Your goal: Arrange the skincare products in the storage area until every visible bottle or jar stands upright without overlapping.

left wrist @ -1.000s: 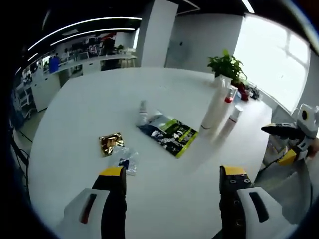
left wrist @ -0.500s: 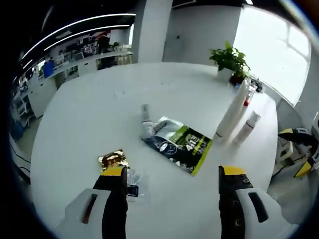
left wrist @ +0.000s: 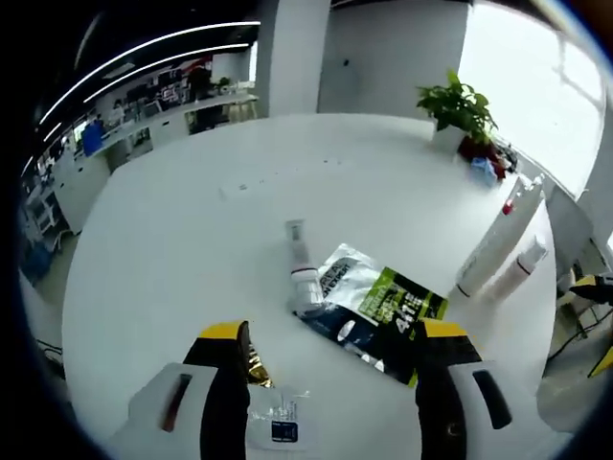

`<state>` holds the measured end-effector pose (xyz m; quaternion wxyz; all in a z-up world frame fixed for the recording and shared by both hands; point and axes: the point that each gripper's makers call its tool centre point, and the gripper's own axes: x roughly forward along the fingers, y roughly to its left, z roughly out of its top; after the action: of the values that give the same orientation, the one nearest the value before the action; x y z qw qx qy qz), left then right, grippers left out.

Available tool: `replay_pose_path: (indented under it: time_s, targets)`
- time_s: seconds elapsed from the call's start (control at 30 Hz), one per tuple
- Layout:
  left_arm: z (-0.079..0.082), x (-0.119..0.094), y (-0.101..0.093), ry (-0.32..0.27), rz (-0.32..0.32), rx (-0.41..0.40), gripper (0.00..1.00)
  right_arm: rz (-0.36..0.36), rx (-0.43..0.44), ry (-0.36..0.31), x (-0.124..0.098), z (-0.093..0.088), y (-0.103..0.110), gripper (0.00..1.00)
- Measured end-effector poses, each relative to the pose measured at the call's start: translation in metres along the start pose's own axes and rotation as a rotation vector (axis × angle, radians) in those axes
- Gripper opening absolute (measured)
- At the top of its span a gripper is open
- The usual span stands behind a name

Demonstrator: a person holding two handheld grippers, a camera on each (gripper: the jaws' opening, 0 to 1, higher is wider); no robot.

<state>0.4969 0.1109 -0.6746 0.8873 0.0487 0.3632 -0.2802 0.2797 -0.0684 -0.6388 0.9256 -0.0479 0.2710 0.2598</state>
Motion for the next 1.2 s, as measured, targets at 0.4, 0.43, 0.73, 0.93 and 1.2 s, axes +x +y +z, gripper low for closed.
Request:
replay_pose_path:
  time_s: [0.4,0.43,0.73,0.93,1.2]
  targets:
    - [0.002,0.047,0.009,0.068,0.025,0.043,0.55,-0.016,0.014,0.012,0.001,-0.002,-0.003,0.78]
    - [0.001,0.05,0.01,0.072,0.028,0.042,0.53,-0.013,0.013,0.015,0.001,-0.003,-0.003,0.78]
    - [0.007,0.075,0.023,0.108,0.059,0.021,0.39,-0.024,0.017,0.021,0.001,-0.004,-0.005,0.77]
    - [0.011,0.09,0.027,0.158,0.064,0.036,0.38,-0.025,0.016,0.029,0.002,-0.005,-0.005,0.76]
    - [0.006,0.101,0.029,0.215,0.069,0.073,0.35,-0.033,0.009,0.033,0.002,-0.006,-0.006,0.76]
